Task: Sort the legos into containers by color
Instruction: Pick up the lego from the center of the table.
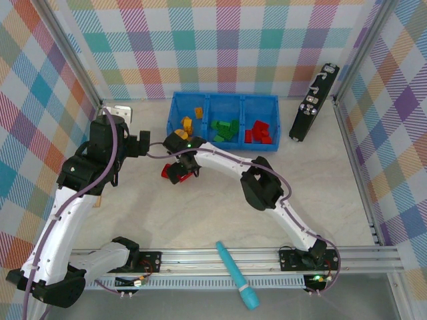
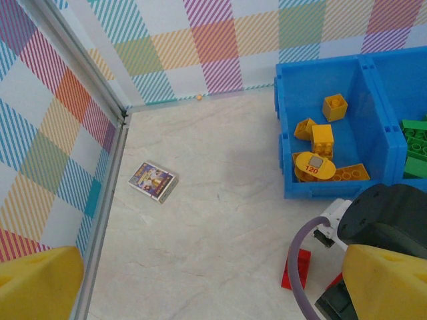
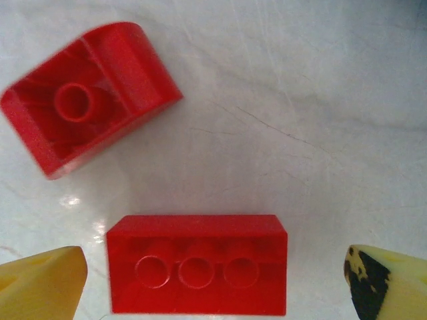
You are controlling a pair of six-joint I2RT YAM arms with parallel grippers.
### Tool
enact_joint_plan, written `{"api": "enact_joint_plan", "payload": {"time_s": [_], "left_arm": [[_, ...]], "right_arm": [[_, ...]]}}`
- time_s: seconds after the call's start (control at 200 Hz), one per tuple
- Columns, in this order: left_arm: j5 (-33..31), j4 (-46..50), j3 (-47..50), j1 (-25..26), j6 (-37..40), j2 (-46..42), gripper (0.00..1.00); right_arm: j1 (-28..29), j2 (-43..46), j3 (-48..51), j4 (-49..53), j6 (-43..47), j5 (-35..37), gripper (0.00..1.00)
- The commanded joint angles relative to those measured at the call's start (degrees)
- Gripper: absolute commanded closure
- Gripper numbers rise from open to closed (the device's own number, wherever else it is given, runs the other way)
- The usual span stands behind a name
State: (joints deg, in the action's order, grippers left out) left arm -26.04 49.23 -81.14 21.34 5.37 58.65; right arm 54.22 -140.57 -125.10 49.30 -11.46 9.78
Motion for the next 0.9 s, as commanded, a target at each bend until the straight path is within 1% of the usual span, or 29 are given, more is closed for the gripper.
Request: {"api": "enact_joint_plan", "payload": {"time_s": [0.0, 0.07, 0.18, 0.335, 0.46, 0.57, 0.635, 0.74, 0.895], "left_arm": [[-0.06, -0.24, -1.47, 0.28, 0.37, 0.05, 0.01], [-0.06, -0.12, -1.57, 0.28, 0.43, 0.06, 0.01], [-0.14, -0.08, -1.66, 0.28, 0.43, 0.06, 0.01], [-0.15, -0.06, -1.76, 0.28, 0.35, 0.16, 0.0], [-0.24, -0.04, -1.74, 0.28, 0.43, 0.07, 0.0], [-1.18, 0.35, -2.25, 0.28, 0.66, -0.11, 0.0], [-1.94, 0.26, -2.68, 0.28, 0.95, -0.49, 0.0], [-1.74, 0.51, -3.11, 0.28, 1.0, -0.73, 0.0], [-1.54, 0.6, -2.19, 0.28, 0.96, -1.21, 0.0]], "right_arm": [[0.01, -1.48, -1.34, 1.9, 0.24, 2.06, 0.01], [0.01, -1.94, -1.38, 1.9, -0.11, 2.94, 0.0], [0.01, -2.58, -1.29, 2.32, -0.84, 5.62, 0.08], [0.01, -2.95, -1.12, 2.29, -1.08, 5.69, 0.18], [-0.02, -2.82, -0.96, 2.55, -1.19, 6.02, 0.29], [0.01, -2.55, -1.46, 4.84, -1.17, 8.06, 0.45], [-0.07, -1.81, -1.05, 6.66, -1.17, 9.9, 0.5], [-0.55, 2.36, 3.86, 6.29, -1.45, 10.11, 0.52], [-2.45, 14.51, 15.07, 3.81, -0.9, 10.46, 0.53]]}}
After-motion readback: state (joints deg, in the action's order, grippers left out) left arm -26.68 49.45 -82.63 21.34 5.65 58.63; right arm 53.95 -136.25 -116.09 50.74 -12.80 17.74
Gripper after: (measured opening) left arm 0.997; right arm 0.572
